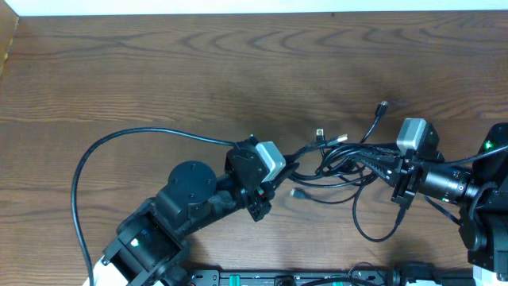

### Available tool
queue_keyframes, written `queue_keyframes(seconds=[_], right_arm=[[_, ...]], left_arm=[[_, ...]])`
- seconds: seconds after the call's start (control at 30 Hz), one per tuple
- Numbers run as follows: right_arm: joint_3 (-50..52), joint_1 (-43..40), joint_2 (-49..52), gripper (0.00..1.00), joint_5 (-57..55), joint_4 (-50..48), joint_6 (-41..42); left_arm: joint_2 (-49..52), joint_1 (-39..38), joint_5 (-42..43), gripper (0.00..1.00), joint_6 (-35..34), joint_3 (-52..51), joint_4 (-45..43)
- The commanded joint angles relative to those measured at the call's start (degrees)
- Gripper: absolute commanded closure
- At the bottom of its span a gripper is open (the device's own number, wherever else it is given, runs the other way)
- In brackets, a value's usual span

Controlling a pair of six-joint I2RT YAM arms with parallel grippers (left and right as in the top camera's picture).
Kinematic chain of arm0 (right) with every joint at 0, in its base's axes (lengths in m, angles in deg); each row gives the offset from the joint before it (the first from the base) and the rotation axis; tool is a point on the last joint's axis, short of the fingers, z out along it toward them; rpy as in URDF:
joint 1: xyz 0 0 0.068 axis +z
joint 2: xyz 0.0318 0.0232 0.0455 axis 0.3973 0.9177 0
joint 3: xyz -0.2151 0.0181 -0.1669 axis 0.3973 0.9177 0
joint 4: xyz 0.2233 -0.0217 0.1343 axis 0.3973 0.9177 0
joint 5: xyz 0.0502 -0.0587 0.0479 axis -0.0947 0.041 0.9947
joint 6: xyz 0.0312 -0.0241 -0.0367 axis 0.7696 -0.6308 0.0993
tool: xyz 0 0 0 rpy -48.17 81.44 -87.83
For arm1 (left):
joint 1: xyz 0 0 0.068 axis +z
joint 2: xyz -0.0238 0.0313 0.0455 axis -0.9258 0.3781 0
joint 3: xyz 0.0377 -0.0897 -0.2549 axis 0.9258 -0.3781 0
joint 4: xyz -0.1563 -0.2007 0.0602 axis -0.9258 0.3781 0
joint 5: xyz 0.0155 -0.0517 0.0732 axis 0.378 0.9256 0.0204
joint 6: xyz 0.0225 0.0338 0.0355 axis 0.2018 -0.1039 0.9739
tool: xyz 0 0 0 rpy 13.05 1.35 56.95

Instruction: Untangle cables

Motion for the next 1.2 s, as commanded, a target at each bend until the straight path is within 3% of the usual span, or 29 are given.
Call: queue_keyframes(seconds=[0.0, 0.43, 0.83, 1.07, 1.17], right_arm=[[-0.68, -0.48, -0.35, 0.99, -0.72, -0.37, 1.07], [-0.68, -0.46, -0.35, 0.99, -1.11, -0.42, 1.53], [-0.68, -0.46, -0.35, 0.99, 0.81, -0.44, 2.56], [-0.68, -0.46, -0.35, 0.99, 5.62, -0.46, 2.51], [-0.68, -0.46, -0.35, 0.99, 6.21, -0.72, 2.54]], left_arm=[[-1.2, 0.26, -0.31, 0.85, 0.37, 0.31, 0.52], [-1.6, 0.26, -0.35, 0.85, 0.39, 0.31, 5.38], [-1.6, 0.26, -0.59, 0.69, 0.42, 0.31, 1.62], [-1.53, 0.26, -12.83, 0.67, 0.42, 0.28, -0.52], [-1.44, 0.26, -14.01, 0.62, 0.42, 0.28, -0.76]])
